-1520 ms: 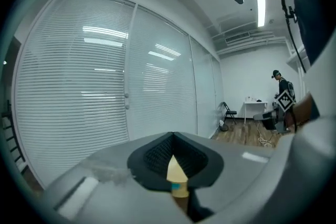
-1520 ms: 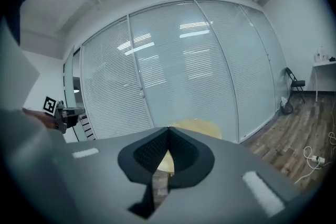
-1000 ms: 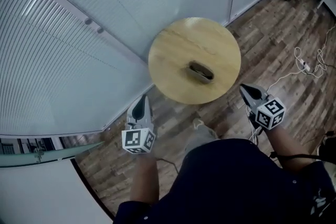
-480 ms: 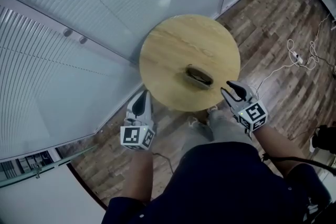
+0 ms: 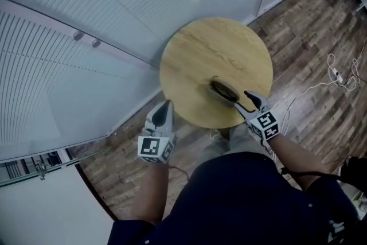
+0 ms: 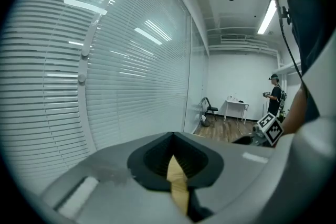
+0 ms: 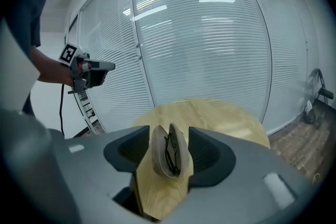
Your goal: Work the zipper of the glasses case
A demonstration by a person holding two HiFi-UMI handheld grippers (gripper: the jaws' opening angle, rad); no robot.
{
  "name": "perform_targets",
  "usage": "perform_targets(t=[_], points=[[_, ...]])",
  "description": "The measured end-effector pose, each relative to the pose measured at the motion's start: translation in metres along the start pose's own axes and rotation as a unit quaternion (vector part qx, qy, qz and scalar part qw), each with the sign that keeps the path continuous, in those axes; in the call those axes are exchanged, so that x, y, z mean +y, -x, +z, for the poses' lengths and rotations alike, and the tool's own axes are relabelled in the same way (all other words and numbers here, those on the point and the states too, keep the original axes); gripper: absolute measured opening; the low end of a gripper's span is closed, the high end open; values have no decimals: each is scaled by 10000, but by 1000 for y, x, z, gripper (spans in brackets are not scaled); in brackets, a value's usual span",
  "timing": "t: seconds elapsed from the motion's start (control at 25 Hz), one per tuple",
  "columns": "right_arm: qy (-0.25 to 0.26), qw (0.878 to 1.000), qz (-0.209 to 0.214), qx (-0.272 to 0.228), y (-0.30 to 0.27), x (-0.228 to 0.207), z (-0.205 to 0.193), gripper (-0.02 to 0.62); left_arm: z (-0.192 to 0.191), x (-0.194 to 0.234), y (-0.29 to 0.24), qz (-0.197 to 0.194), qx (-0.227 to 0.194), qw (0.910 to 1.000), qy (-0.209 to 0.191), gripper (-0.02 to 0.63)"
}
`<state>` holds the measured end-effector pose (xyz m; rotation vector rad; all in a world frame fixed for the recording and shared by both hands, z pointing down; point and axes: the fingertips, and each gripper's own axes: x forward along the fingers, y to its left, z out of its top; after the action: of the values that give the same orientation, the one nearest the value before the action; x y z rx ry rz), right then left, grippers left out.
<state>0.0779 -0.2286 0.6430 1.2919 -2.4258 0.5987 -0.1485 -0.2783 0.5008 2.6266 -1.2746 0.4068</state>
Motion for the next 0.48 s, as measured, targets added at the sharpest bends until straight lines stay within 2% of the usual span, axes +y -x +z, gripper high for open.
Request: perform_targets(t=[0.2,0.48], points=[[188,9994,179,249,-28,-4,-9,327,-2,12,-13,152,52,9998,94,3],[330,9982,325,370,-59,-4,-27,400,-23,15,-19,209,340,9991,106,3]])
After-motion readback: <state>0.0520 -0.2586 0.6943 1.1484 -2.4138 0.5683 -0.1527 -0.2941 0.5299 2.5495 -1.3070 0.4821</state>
